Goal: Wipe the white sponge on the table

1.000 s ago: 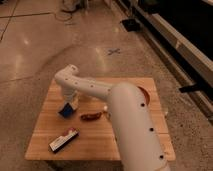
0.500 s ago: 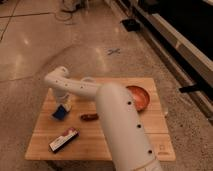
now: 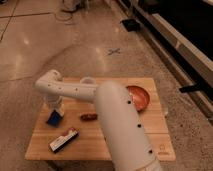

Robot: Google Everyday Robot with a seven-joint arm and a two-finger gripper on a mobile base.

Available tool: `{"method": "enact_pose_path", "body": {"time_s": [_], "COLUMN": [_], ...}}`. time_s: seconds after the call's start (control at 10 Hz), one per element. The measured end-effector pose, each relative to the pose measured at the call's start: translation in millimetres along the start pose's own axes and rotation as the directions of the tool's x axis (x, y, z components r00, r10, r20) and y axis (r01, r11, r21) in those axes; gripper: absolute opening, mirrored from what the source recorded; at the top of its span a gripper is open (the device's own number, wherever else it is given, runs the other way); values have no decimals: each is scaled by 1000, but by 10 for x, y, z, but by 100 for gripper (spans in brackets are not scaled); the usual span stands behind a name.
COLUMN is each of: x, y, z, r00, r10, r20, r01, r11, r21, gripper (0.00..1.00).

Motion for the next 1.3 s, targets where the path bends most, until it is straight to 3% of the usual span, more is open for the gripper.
{"method": "enact_pose_path", "body": {"time_s": [0.2,0.5,0.9,1.3], "x": [103,341,455,264], "y": [229,345,50,-363], "z": [-50,-120,-105,-49], "r00": [1000,996,995,1000], "r10": [21,88,99,26], "r20": [-9,-17,-23,-8], "r01": [-21,-88,-99,-26], "r11": [999,996,995,999], "r21": [-24,-17,8,19], "gripper": [0,0,0,0]}}
